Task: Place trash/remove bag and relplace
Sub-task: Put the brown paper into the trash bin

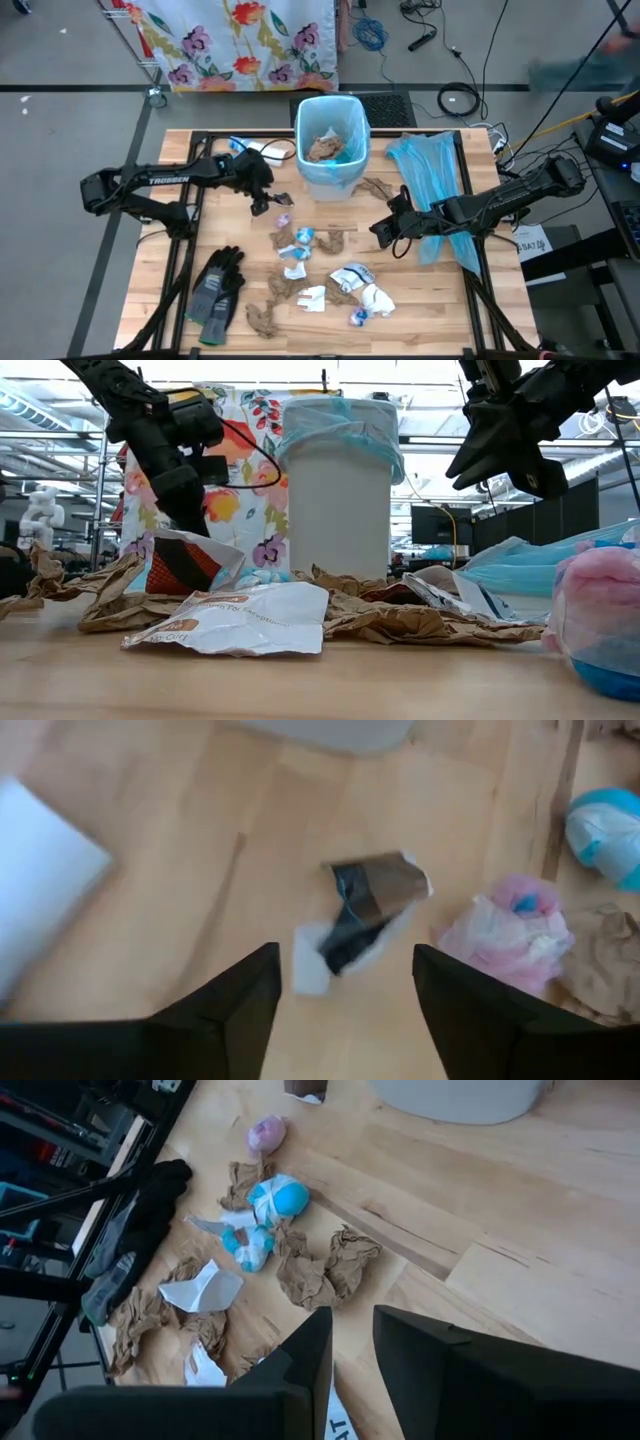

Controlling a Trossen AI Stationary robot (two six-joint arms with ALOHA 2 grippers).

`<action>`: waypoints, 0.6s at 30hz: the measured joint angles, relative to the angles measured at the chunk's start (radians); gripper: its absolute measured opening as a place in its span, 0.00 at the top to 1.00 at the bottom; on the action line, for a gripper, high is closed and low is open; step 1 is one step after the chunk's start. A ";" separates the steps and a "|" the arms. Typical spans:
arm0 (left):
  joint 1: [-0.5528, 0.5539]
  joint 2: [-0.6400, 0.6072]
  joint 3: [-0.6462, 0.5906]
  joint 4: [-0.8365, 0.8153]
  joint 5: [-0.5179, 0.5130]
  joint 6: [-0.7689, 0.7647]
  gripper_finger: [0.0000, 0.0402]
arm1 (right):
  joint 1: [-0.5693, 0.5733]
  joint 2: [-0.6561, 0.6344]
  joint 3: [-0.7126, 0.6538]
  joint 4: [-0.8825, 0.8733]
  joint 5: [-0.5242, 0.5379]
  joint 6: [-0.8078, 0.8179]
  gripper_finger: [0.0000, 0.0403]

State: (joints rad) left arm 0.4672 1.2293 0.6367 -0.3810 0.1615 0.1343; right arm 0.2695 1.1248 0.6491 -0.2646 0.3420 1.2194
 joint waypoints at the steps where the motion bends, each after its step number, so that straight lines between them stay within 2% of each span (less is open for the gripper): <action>1: 0.000 0.000 0.000 0.013 -0.002 0.033 0.41 | 0.000 0.000 0.000 0.000 0.000 0.000 0.83; 4: -0.017 0.015 0.001 0.060 -0.006 0.163 0.39 | 0.000 0.000 0.000 0.000 0.000 -0.001 0.83; 10: -0.070 0.070 0.000 0.061 -0.031 0.558 0.39 | 0.000 0.000 0.000 0.000 0.000 0.000 0.83; 15: -0.097 0.154 -0.001 0.102 -0.085 0.688 0.39 | 0.000 0.000 0.000 0.001 -0.001 0.000 0.83; 18: -0.111 0.204 -0.001 0.183 -0.164 0.688 0.39 | 0.000 0.000 0.000 0.001 -0.001 0.000 0.83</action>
State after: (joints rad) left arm 0.3567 1.4329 0.6353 -0.1977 -0.0028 0.8218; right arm 0.2696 1.1248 0.6491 -0.2637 0.3412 1.2190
